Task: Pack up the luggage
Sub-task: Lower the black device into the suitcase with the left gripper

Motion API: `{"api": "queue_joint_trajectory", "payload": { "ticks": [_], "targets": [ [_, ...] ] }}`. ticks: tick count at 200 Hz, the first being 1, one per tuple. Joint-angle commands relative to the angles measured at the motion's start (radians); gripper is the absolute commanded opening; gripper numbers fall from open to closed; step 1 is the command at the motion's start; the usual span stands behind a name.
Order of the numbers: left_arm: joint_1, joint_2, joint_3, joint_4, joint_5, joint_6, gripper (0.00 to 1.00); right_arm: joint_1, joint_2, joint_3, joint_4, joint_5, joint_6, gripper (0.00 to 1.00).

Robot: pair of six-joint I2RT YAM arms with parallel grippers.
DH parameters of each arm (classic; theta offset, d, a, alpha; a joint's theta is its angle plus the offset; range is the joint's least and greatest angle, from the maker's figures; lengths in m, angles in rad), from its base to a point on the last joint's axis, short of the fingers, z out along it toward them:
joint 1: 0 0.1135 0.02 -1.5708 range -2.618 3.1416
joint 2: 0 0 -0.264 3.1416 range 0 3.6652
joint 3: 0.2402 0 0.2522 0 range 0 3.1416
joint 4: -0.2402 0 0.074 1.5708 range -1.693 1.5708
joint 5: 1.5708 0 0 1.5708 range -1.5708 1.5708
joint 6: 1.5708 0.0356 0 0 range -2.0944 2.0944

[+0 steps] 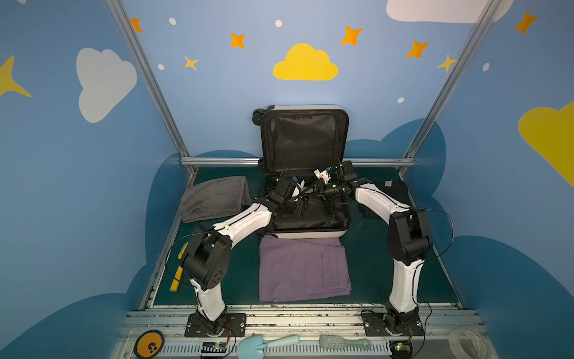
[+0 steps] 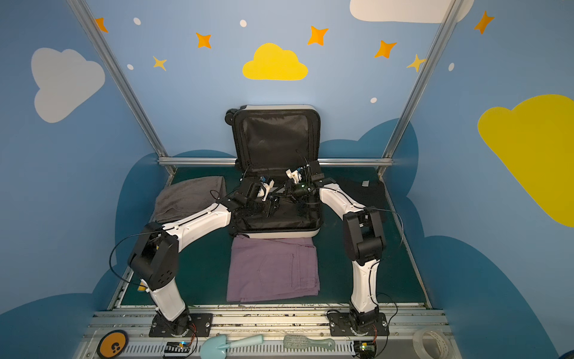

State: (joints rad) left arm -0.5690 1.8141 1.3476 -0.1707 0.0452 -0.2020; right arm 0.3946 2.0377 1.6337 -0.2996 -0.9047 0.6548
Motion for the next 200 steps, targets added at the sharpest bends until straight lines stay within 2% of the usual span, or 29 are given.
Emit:
{"api": "queue_joint_trajectory", "payload": {
  "ticks": [1, 20, 63, 70, 79, 85, 128, 200],
  "targets": [
    [0.015, 0.020, 0.053, 0.051, 0.034, 0.000, 0.49, -0.007, 0.035, 0.035, 0.014, -0.031, 0.010, 0.26],
    [0.022, 0.045, 0.069, 0.053, 0.040, -0.002, 0.49, -0.014, 0.065, 0.051, 0.030, -0.036, 0.028, 0.14],
    [0.053, 0.122, 0.128, 0.053, 0.074, -0.009, 0.49, -0.022, 0.143, 0.099, 0.045, -0.034, 0.058, 0.16],
    [0.058, 0.136, 0.140, 0.050, 0.084, -0.010, 0.49, -0.022, 0.154, 0.106, 0.051, -0.038, 0.061, 0.19],
    [0.061, 0.152, 0.155, 0.047, 0.095, -0.011, 0.49, -0.022, 0.168, 0.115, 0.053, -0.039, 0.065, 0.32],
    [0.063, 0.163, 0.164, 0.045, 0.098, -0.010, 0.49, -0.022, 0.174, 0.118, 0.054, -0.039, 0.066, 0.36],
    [0.067, 0.209, 0.195, 0.040, 0.114, -0.011, 0.49, -0.025, 0.203, 0.119, 0.062, -0.043, 0.069, 0.37],
    [0.076, 0.255, 0.203, 0.040, 0.126, -0.018, 0.48, -0.045, 0.193, 0.088, 0.110, -0.043, 0.094, 0.49]
  ]
}}
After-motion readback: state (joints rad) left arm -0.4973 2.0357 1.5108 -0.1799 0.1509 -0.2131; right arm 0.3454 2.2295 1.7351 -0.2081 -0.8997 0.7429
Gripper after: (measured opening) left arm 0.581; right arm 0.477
